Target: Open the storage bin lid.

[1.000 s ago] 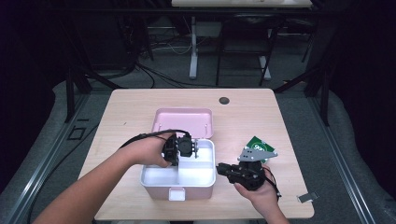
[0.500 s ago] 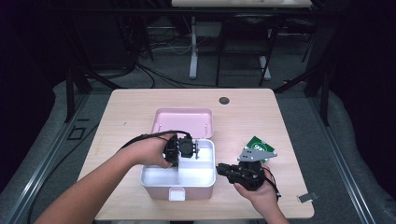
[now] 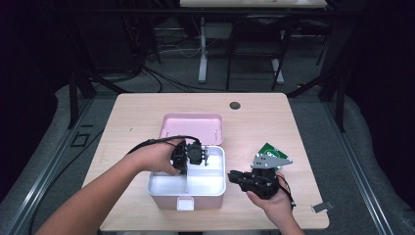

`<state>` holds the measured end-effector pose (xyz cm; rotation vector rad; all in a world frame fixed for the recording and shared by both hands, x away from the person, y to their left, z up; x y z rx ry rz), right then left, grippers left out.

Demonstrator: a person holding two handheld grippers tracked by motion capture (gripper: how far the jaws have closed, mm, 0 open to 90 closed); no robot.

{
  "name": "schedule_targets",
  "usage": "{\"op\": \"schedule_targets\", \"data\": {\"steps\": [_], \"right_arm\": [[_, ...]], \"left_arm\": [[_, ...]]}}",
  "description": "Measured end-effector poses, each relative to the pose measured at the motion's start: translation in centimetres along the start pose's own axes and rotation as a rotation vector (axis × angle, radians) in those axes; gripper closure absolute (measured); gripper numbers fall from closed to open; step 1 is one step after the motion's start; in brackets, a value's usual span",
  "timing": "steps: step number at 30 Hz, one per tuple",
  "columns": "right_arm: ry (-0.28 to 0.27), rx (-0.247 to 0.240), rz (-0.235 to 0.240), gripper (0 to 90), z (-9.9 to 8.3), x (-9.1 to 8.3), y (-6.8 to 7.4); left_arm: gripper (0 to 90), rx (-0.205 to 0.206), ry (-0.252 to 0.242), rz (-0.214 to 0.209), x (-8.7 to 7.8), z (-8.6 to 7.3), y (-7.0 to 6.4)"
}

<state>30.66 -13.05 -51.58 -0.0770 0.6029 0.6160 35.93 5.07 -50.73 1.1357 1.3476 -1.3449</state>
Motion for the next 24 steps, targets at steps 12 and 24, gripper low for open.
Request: {"op": "schedule_targets", "data": {"steps": [12, 24], "right_arm": [[-0.019, 0.006, -0.009, 80.3, 0.3, -0.4, -0.3], [-0.028, 0.012, -0.018, 80.1, 0.5, -0.8, -0.8]], "left_arm": [[88.9, -0.007, -0.025, 0.013, -1.1, 0.0, -0.3], [88.9, -0.044, -0.06, 0.035, -3.2, -1.2, -0.6]]}}
Point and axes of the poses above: each handheld gripper's, and its own axes: x roughly forward along the jaws, z roughly out of its top, y roughly to its left, the point moved 7 cm from there along x, roughly forward along the jaws, and after that the axes turned 14 degrees about -z, right-handed, at the moved point
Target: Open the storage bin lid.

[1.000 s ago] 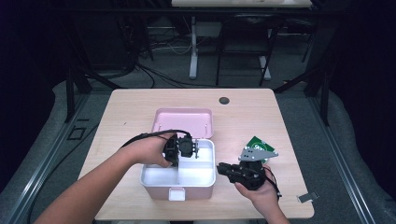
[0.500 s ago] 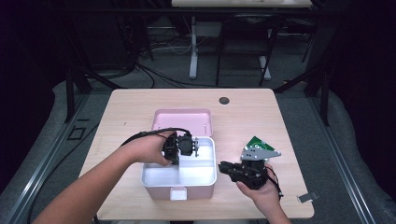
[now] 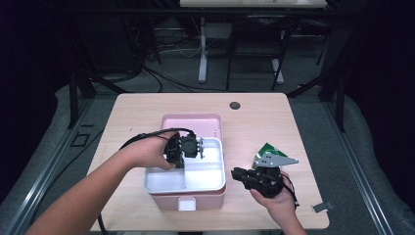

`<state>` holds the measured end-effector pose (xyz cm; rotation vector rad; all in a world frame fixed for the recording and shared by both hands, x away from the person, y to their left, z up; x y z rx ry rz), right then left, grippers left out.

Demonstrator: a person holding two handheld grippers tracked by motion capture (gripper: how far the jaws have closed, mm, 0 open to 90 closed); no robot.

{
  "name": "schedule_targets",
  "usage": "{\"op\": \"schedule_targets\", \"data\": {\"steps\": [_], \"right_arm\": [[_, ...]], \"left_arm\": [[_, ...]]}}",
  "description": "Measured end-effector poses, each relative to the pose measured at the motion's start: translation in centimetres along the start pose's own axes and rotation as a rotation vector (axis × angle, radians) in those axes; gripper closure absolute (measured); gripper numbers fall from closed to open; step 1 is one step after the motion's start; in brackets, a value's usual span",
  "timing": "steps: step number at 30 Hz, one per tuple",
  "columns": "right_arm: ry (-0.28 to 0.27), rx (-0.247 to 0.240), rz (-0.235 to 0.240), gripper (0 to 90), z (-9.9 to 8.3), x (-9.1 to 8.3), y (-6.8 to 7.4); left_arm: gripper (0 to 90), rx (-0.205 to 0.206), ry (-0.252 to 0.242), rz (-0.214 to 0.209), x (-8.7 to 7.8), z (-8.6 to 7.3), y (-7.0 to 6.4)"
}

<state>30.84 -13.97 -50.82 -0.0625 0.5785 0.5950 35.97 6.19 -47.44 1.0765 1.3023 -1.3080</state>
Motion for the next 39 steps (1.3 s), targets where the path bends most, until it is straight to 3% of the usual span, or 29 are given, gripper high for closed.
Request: {"op": "schedule_targets", "data": {"steps": [1, 2, 3, 4, 5, 6, 13, 16, 17, 18, 19, 21, 25, 32, 39], "right_arm": [[0.002, 0.001, -0.001, 80.2, 0.0, 0.0, 0.0], [0.003, 0.0, -0.001, 80.2, 0.0, 0.1, 0.0], [0.006, 0.002, 0.001, 80.1, -0.1, 0.1, 0.0], [0.006, 0.004, 0.003, 80.1, -0.1, 0.1, 0.1], [0.006, 0.004, 0.003, 80.1, -0.1, 0.1, 0.1], [0.006, 0.002, -0.004, 80.1, -0.1, 0.2, 0.1], [0.015, -0.001, 0.006, 80.1, -0.3, 0.4, 0.2], [0.02, -0.001, 0.003, 80.0, -0.4, 0.5, 0.2], [0.02, -0.001, 0.003, 80.0, -0.4, 0.5, 0.2], [0.018, 0.001, 0.008, 80.0, -0.4, 0.5, 0.2], [0.018, 0.001, 0.008, 80.0, -0.4, 0.5, 0.2], [0.023, 0.0, 0.005, 80.0, -0.5, 0.6, 0.3], [0.023, 0.001, 0.001, 80.0, -0.5, 0.8, 0.3], [0.027, 0.001, -0.002, 80.0, -0.6, 0.8, 0.3], [0.034, -0.002, -0.001, 79.9, -0.7, 0.8, 0.3]], "left_arm": [[88.9, 0.0, 0.0, 0.0, 0.0, 0.0, 0.0], [88.9, -0.033, -0.008, -0.012, 0.0, -0.4, 0.2], [88.9, -0.033, -0.008, -0.012, 0.0, -0.4, 0.2], [88.9, -0.069, -0.024, -0.025, 0.1, -0.8, 0.4], [88.9, -0.069, -0.024, -0.025, 0.1, -0.8, 0.4], [88.8, -0.096, -0.029, -0.031, 0.2, -1.3, 0.7], [88.8, -0.169, -0.042, -0.026, -0.1, -2.5, 1.4], [88.9, -0.239, -0.067, -0.002, -0.6, -3.6, 2.1], [88.9, -0.239, -0.067, -0.002, -0.6, -3.6, 2.1], [88.9, -0.296, -0.096, -0.012, -0.8, -4.4, 2.4], [88.9, -0.296, -0.096, -0.012, -0.8, -4.4, 2.4], [88.9, -0.356, -0.129, -0.018, -1.0, -5.5, 3.0], [88.9, -0.427, -0.149, -0.019, -1.1, -7.2, 3.6], [88.9, -0.513, -0.18, -0.012, -1.3, -9.6, 4.2], [88.9, -0.567, -0.197, -0.01, -1.6, -12.0, 4.1]]}}
Point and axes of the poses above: each handheld gripper's, and its own axes: x roughly forward along the jaws, z roughly out of its top, y roughly to its left, the point moved 7 cm from there along x, roughly forward along the jaws, and after that the axes turned 14 degrees about -z, right-handed, at the moved point
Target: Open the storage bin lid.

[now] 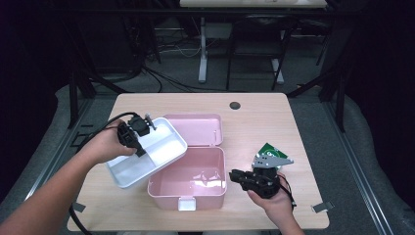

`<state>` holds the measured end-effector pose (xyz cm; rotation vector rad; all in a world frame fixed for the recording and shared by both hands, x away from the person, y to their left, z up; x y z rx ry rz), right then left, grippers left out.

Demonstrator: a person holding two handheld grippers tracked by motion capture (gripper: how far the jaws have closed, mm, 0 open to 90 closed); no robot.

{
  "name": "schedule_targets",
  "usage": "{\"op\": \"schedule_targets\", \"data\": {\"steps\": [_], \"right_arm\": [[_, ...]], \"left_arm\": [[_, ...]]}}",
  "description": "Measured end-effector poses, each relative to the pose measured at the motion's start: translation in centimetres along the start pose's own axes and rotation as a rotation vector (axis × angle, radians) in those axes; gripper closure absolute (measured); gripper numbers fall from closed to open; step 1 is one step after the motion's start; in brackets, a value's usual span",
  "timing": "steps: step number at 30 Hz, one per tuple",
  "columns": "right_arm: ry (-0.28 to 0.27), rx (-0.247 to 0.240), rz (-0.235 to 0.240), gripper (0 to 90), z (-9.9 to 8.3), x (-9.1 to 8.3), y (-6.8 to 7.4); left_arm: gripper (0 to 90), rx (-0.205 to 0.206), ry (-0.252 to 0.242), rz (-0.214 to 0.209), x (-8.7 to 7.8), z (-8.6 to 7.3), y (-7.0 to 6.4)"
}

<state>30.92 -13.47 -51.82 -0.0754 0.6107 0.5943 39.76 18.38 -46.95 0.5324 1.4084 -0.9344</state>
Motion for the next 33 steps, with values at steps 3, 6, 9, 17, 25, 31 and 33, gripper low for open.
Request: {"op": "schedule_targets", "data": {"steps": [3, 6, 9, 17, 25, 31, 33], "right_arm": [[-0.001, 0.0, 0.003, 79.7, 0.0, 0.1, 0.0], [-0.001, 0.001, 0.004, 79.6, 0.0, 0.1, 0.1], [-0.001, -0.001, 0.001, 79.6, 0.0, 0.1, 0.1], [0.0, 0.0, 0.0, 79.2, -0.1, 0.1, 0.0], [-0.001, -0.001, -0.001, 78.6, -0.1, 0.1, 0.1], [0.001, -0.001, -0.003, 78.4, -0.1, 0.2, 0.1], [0.001, -0.002, -0.006, 78.3, -0.1, 0.2, 0.0]], "left_arm": [[88.9, -0.025, -0.008, 0.001, -0.3, -1.0, 0.6], [88.9, -0.038, -0.009, 0.007, -0.6, -1.7, 1.0], [88.8, -0.058, -0.02, 0.003, -0.9, -2.8, 1.5], [88.9, -0.077, -0.039, -0.001, -1.7, -4.7, 1.6], [88.9, -0.111, -0.045, 0.007, -1.9, -6.2, 2.3], [88.9, -0.143, -0.053, 0.016, -1.6, -7.4, 3.2], [88.9, -0.152, -0.062, 0.017, -1.5, -7.6, 3.4]]}}
Point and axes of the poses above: each handheld gripper's, and its own axes: x roughly forward along the jaws, z roughly out of its top, y roughly to its left, the point moved 7 cm from there along x, roughly forward along the jaws, and after that the axes turned 14 degrees about -z, right-handed, at the moved point
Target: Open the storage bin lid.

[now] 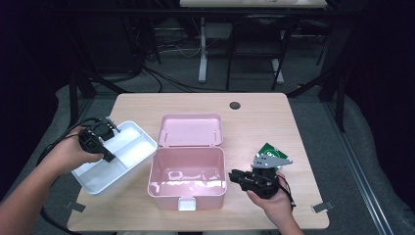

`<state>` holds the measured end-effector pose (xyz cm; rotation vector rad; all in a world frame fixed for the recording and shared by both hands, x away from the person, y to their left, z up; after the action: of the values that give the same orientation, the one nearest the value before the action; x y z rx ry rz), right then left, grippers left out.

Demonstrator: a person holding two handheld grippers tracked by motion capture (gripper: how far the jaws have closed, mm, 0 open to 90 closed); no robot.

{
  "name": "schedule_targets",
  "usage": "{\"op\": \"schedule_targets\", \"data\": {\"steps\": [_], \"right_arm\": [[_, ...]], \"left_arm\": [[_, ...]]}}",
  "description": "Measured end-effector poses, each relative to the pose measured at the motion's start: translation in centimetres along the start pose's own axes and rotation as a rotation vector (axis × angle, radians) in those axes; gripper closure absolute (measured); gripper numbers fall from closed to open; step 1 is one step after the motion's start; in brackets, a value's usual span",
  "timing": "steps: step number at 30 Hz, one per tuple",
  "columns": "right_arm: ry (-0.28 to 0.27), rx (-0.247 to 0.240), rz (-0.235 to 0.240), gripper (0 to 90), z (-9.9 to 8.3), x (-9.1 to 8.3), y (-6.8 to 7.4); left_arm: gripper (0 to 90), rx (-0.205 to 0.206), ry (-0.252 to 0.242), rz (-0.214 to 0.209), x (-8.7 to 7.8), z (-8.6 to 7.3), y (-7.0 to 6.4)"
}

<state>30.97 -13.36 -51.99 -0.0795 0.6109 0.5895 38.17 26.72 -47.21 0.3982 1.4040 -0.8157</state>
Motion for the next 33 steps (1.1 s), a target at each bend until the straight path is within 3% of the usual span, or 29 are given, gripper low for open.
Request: {"op": "schedule_targets", "data": {"steps": [13, 33], "right_arm": [[0.001, 0.002, 0.001, 77.8, 0.0, 0.0, 0.0], [-0.001, 0.001, -0.004, 77.8, 0.0, 0.0, -0.1]], "left_arm": [[89.0, -0.04, -0.016, -0.003, 0.9, -0.4, 1.5], [89.0, -0.092, -0.006, -0.016, 6.5, -0.1, 2.8]]}}
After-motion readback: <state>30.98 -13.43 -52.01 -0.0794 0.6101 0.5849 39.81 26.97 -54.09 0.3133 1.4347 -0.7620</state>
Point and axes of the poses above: each handheld gripper's, and its own axes: x roughly forward along the jaws, z roughly out of its top, y roughly to its left, the point moved 7 cm from there along x, roughly forward along the jaws, and after that the axes turned 14 degrees about -z, right-handed, at the moved point
